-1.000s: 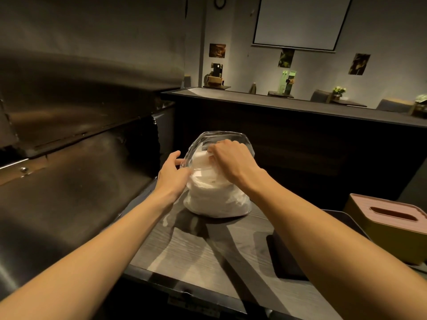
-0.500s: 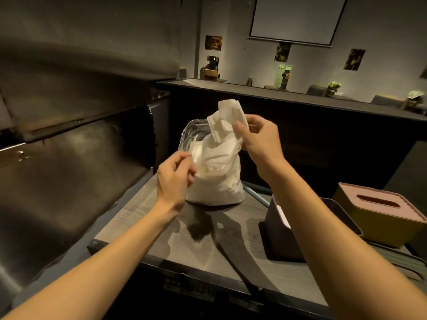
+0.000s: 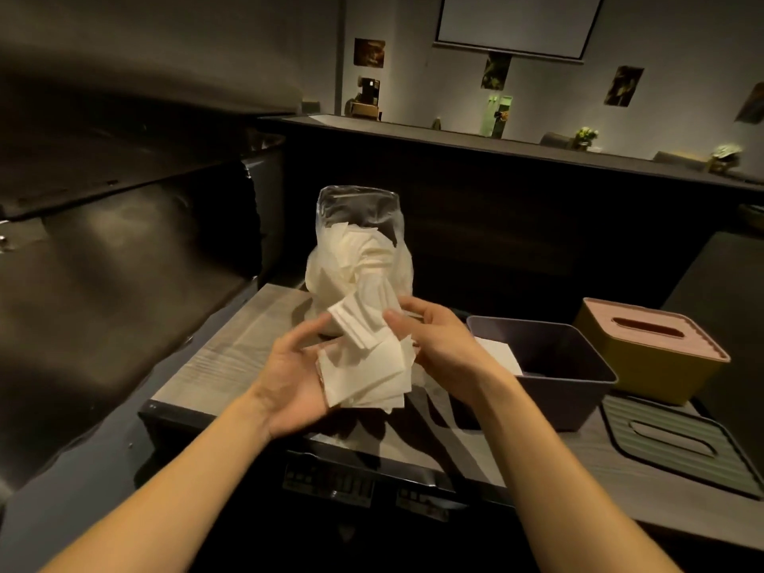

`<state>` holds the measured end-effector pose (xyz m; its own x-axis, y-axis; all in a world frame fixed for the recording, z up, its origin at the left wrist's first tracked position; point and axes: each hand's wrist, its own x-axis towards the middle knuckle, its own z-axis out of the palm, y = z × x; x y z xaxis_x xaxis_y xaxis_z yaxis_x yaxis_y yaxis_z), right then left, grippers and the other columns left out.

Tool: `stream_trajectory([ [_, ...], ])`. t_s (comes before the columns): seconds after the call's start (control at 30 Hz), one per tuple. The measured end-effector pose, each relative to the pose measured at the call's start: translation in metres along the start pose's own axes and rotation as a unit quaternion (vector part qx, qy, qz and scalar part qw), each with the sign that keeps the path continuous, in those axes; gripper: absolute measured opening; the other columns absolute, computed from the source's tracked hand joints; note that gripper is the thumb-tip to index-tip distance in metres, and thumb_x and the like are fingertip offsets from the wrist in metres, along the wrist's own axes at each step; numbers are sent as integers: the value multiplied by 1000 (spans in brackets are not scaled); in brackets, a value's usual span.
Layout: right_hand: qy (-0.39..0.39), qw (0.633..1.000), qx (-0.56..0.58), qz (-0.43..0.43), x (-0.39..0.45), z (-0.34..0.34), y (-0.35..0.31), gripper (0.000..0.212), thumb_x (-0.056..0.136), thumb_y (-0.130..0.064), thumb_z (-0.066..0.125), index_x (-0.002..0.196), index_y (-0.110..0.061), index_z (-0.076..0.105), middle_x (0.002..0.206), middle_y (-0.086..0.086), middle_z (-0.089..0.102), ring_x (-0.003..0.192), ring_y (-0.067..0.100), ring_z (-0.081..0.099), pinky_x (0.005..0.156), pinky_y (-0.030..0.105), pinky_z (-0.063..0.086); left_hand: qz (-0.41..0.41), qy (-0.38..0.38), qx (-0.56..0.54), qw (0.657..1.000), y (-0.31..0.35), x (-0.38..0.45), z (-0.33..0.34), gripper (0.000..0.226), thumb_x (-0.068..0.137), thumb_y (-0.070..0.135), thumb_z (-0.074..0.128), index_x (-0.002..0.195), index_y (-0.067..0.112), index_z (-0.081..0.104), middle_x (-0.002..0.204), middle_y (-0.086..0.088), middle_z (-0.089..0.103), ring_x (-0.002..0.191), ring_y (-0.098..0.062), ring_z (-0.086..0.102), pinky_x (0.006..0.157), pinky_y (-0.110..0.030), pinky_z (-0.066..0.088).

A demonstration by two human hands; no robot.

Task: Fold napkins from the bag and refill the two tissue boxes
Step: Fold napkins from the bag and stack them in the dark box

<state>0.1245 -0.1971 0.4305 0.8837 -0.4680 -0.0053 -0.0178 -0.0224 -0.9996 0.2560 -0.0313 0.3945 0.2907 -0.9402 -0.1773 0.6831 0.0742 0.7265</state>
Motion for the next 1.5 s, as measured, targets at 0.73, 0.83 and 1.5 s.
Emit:
stream_trajectory([
  [0.73, 211, 959, -119, -148, -25, 23, 70, 30, 95, -20, 71, 123, -28, 66, 104, -15, 73, 97, 4, 69, 79, 22, 58, 94, 136, 320, 933, -27, 8, -7, 39, 85, -6, 74, 120, 12, 69, 105, -12, 79, 97, -29, 76, 87, -42, 60],
  [0.83, 255, 940, -141, -177, -26, 25, 70, 23, 99, -10, 64, 103, -32, 71, 89, -16, 71, 85, 3, 67, 71, 20, 52, 131, 138, 318, 929, -32, 5, -8, 44, 83, -1, 78, 122, 18, 70, 109, -6, 79, 101, -26, 75, 86, -36, 58],
  [1.5, 123, 976, 51, -172, -48, 29, 68, 17, 88, -31, 67, 91, -15, 73, 89, -3, 75, 88, 13, 70, 73, 25, 54, 70, 89, 151, 982, -22, 4, -16, 39, 88, 2, 65, 125, 12, 72, 126, -19, 71, 118, -35, 67, 102, -50, 52],
])
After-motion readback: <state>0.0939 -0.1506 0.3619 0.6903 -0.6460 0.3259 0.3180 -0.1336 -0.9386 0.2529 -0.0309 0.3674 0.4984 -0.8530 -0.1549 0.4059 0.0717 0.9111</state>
